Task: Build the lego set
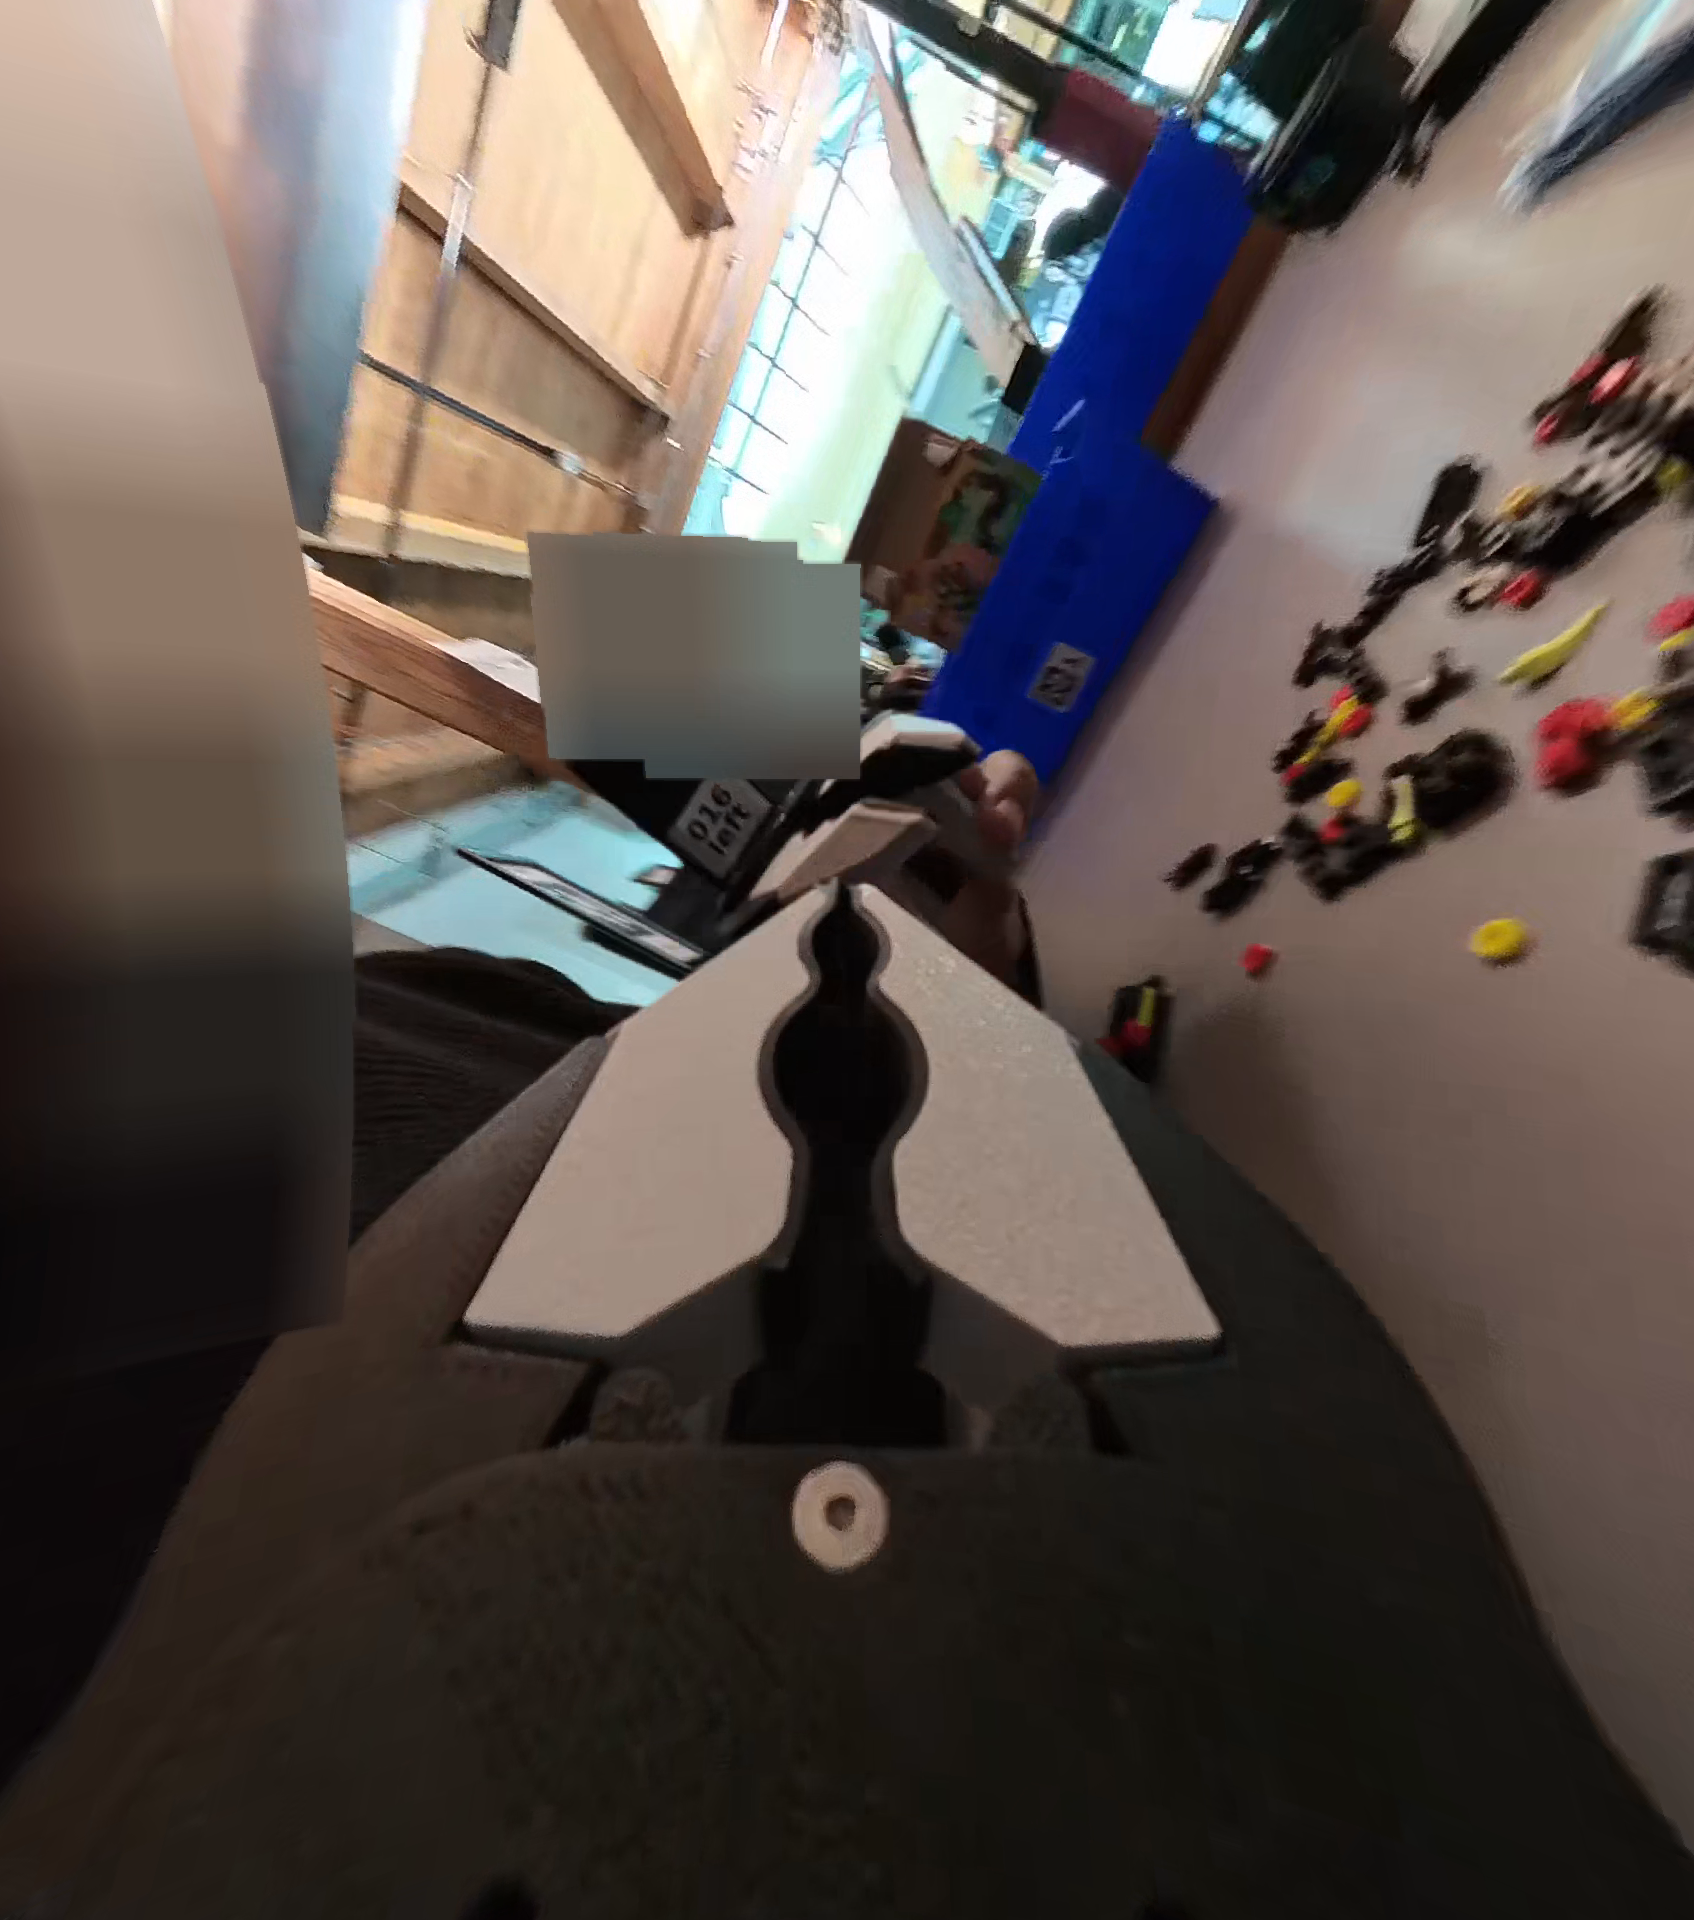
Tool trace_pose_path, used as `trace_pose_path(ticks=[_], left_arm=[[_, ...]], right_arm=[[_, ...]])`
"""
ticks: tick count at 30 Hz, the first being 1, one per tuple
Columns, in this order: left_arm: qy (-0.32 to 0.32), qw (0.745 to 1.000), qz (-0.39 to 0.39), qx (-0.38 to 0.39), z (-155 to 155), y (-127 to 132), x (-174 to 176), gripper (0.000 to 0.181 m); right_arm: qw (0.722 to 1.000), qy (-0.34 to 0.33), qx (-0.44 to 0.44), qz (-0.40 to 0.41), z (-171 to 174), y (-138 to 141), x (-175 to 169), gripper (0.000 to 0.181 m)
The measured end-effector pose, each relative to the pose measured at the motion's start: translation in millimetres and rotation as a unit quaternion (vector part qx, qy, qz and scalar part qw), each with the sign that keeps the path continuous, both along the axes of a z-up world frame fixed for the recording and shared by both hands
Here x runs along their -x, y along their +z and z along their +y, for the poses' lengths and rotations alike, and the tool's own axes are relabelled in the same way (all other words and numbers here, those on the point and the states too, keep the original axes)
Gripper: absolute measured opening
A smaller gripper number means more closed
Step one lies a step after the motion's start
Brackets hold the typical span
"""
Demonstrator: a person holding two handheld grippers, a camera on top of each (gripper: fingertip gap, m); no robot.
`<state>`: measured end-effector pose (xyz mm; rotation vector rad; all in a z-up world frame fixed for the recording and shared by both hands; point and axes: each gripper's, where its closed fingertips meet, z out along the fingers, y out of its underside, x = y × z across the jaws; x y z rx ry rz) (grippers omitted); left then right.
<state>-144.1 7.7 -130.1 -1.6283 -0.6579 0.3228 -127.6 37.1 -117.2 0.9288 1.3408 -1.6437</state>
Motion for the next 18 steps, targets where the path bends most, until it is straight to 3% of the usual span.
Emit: trace_pose_path(ticks=[1, 6, 13, 18], left_arm=[[0.005, 1.000, -0.007, -0.006, -4.2, -0.6, 3.1, 0.012], [0.029, 0.999, -0.029, -0.011, -16.5, -8.2, 13.7, 0.012], [0.034, 0.997, -0.061, -0.023, -20.5, -15.1, 19.0, 0.010], [0.032, 0.996, -0.072, -0.030, -22.7, -16.2, 19.6, 0.007]], right_arm=[[0.999, -0.010, -0.022, 0.029, 8.8, 0.5, 4.1, 0.000], [0.973, -0.073, -0.173, 0.134, 48.8, -22.0, 25.2, 0.000], [0.962, -0.109, -0.159, 0.194, 69.1, 0.2, 31.2, 0.000], [0.947, -0.089, -0.198, 0.239, 63.7, -4.6, 23.8, 0.000]])
